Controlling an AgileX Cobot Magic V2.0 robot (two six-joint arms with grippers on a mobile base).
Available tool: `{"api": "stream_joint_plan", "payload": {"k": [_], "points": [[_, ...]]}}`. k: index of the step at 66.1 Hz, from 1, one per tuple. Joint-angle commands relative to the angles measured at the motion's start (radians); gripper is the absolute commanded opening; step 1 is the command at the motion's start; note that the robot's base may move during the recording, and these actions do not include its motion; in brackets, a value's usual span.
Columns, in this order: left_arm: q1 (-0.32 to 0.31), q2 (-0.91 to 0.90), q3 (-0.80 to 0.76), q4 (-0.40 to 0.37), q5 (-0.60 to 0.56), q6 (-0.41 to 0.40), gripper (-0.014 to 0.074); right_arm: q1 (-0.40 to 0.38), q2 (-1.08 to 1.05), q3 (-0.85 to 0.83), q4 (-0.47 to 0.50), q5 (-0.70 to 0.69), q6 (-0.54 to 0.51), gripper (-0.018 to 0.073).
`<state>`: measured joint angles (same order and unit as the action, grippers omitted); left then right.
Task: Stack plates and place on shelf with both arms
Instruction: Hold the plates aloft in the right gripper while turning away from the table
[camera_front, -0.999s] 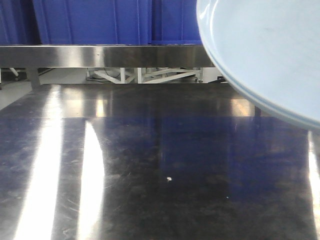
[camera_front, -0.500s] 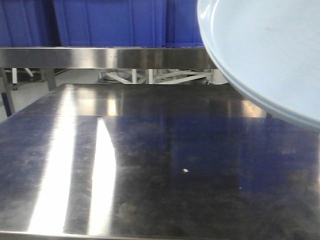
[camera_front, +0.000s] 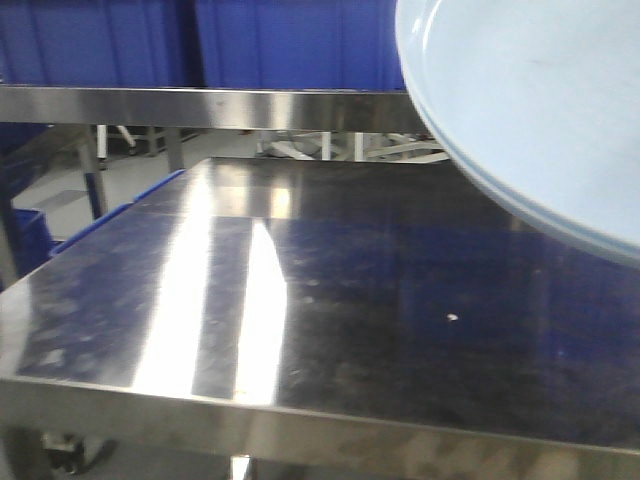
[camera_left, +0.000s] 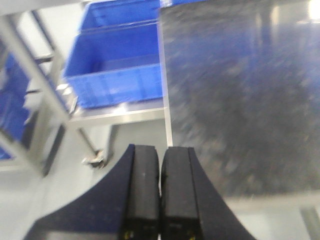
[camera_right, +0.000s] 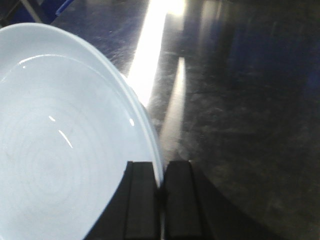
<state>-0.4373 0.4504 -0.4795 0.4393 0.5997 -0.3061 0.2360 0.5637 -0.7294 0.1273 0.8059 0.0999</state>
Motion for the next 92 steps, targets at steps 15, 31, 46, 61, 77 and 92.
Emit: {"api": "stream_joint_plan", "payload": {"k": [15, 31, 46, 61, 77, 92], "points": [[-0.002, 0.006, -0.027, 0.011, -0.076, -0.004, 0.0083, -0.005, 0.002, -0.028, 0.012, -0.078, -0.006, 0.0057], [-0.002, 0.006, -0.027, 0.011, -0.076, -0.004, 0.0083, -0.005, 0.002, -0.028, 0.012, -0.078, -0.006, 0.0057], [-0.002, 0.006, -0.027, 0.011, -0.076, -0.004, 0.0083, -0.005, 0.002, -0.028, 0.012, -0.078, -0.006, 0.0057], [-0.002, 0.006, -0.027, 0.011, -0.076, -0.004, 0.0083, -0.005, 0.002, -0.028, 0.012, -0.078, -0.006, 0.0057], [-0.002, 0.006, -0.027, 0.011, -0.076, -0.004, 0.0083, -0.005, 0.002, -0.028, 0.012, -0.078, -0.006, 0.0057], [-0.002, 0.006, -0.027, 0.011, -0.076, -0.004, 0.0083, -0.005, 0.002, -0.028, 0.012, -0.078, -0.006, 0.0057]]}}
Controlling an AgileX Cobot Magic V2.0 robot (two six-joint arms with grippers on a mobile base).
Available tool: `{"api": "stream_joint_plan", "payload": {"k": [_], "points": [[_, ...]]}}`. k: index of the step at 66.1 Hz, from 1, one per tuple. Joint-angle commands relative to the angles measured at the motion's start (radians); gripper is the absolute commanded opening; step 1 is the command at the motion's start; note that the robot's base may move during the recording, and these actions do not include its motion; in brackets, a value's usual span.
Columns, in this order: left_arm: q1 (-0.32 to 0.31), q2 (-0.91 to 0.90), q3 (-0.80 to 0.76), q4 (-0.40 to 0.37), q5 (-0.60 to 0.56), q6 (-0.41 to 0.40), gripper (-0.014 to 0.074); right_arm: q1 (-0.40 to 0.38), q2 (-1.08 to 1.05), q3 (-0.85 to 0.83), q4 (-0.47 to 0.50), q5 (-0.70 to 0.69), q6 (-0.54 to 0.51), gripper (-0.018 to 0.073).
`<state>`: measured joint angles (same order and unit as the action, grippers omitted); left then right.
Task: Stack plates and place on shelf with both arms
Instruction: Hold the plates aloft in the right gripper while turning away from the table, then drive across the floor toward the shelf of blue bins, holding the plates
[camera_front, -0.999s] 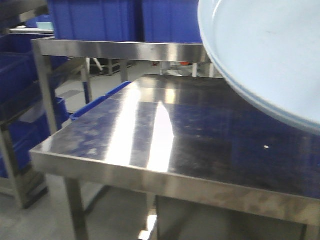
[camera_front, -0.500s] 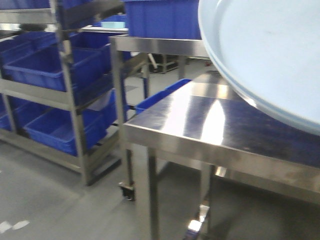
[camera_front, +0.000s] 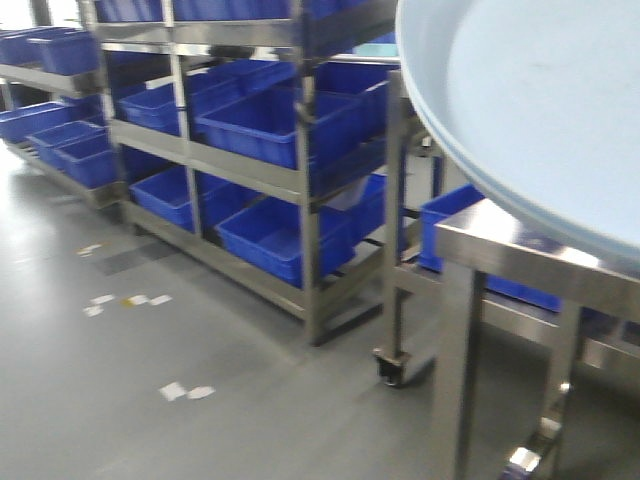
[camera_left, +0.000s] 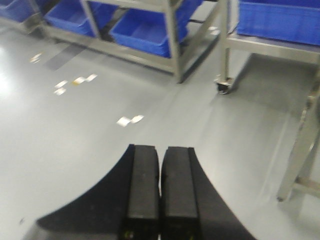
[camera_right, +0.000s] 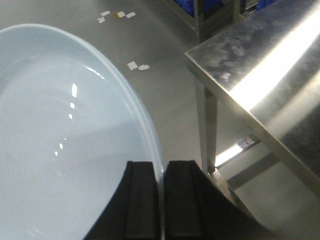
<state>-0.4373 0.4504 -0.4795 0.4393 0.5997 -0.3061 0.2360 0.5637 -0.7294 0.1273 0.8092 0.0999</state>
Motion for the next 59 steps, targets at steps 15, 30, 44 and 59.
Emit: {"api": "stream_joint_plan", "payload": {"k": [15, 30, 44, 59], "points": [[-0.002, 0.006, -0.027, 0.011, -0.076, -0.004, 0.0083, -0.005, 0.002, -0.028, 0.012, -0.081, -0.006, 0.0057], [-0.002, 0.006, -0.027, 0.011, -0.076, -0.004, 0.0083, -0.005, 0.002, -0.028, 0.012, -0.081, -0.006, 0.0057], [-0.002, 0.006, -0.027, 0.011, -0.076, -0.004, 0.0083, -0.005, 0.002, -0.028, 0.012, -0.081, -0.006, 0.0057], [-0.002, 0.006, -0.027, 0.011, -0.076, -0.004, 0.0083, -0.005, 0.002, -0.028, 0.012, -0.080, -0.006, 0.0057]]}}
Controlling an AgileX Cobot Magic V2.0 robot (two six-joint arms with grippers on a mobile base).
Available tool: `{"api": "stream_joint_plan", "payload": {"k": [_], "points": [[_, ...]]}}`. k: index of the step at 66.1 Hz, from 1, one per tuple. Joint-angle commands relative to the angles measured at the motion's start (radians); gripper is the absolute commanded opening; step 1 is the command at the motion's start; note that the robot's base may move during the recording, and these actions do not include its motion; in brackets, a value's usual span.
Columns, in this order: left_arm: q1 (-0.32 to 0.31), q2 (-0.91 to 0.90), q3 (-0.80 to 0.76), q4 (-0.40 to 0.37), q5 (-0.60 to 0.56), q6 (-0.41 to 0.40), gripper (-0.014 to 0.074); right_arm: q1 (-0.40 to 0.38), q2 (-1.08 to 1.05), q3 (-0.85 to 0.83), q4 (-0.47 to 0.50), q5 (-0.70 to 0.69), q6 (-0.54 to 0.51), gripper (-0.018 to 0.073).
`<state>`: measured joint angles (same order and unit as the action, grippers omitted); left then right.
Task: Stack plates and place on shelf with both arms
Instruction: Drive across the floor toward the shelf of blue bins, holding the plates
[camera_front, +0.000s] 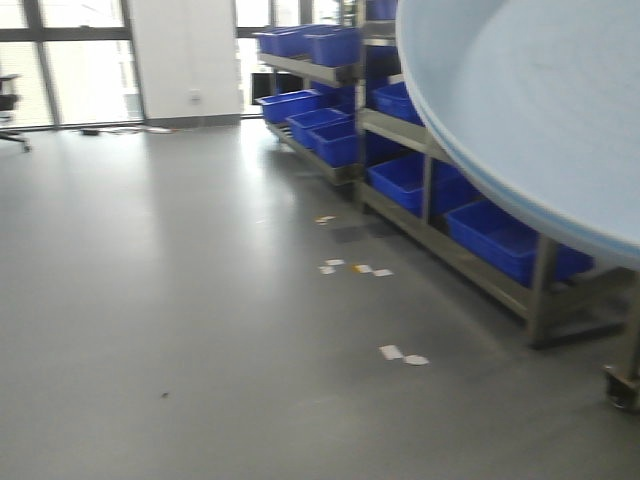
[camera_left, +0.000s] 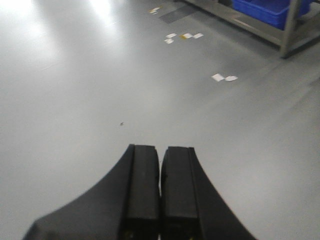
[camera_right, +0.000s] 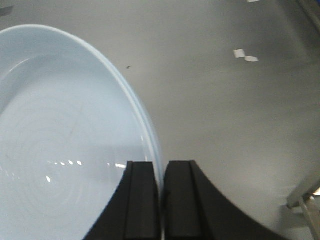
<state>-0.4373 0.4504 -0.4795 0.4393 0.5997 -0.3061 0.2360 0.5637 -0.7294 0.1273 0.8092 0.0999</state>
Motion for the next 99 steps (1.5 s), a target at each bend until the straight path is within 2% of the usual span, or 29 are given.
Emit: {"api": "stream_joint_plan", "payload": {"k": [1, 99], "points": [[-0.002, 0.006, -0.027, 0.011, -0.076, -0.004, 0.0083, -0.005, 0.002, -0.028, 0.012, -0.079, -0.006, 0.0057], [-0.002, 0.006, -0.027, 0.011, -0.076, -0.004, 0.0083, -0.005, 0.001, -0.028, 0.012, -0.055, -0.006, 0.0057]]}}
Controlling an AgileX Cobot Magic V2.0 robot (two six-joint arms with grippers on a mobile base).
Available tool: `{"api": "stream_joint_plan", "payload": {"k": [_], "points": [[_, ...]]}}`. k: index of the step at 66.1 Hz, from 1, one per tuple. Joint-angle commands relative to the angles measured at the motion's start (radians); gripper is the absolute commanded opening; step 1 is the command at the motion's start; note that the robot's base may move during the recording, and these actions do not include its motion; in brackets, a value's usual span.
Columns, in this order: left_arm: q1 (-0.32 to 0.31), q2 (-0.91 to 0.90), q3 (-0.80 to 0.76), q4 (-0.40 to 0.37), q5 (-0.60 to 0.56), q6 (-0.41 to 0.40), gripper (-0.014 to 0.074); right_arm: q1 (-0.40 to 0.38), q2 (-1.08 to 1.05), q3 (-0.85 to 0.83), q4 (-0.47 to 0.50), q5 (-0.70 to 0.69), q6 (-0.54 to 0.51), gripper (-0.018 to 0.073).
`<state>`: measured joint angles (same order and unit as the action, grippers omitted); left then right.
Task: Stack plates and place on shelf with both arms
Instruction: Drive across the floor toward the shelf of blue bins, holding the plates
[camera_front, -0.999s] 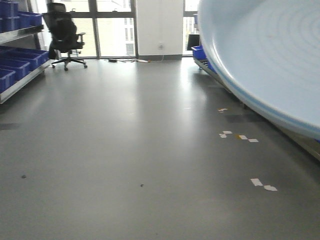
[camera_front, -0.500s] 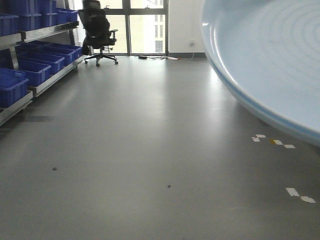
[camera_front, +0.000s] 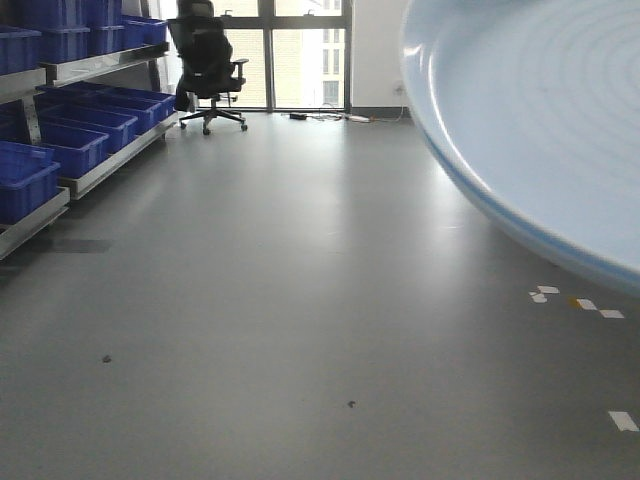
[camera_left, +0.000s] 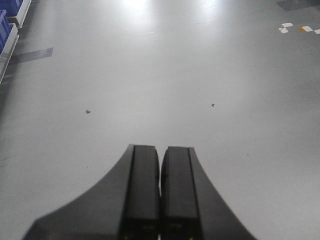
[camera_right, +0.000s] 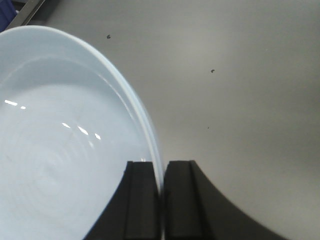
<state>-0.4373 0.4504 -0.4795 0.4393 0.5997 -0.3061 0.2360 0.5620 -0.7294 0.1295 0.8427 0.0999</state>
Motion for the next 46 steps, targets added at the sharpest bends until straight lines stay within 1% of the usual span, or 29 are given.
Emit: {"api": "stream_joint_plan", "payload": {"k": [1, 46], "points": [[-0.002, 0.006, -0.027, 0.011, -0.076, -0.004, 0.0083, -0.005, 0.003, -0.028, 0.009, -0.089, -0.006, 0.0057], [-0.002, 0.006, -0.027, 0.011, -0.076, -0.004, 0.0083, -0.005, 0.003, -0.028, 0.009, -0.089, -0.006, 0.0057]]}}
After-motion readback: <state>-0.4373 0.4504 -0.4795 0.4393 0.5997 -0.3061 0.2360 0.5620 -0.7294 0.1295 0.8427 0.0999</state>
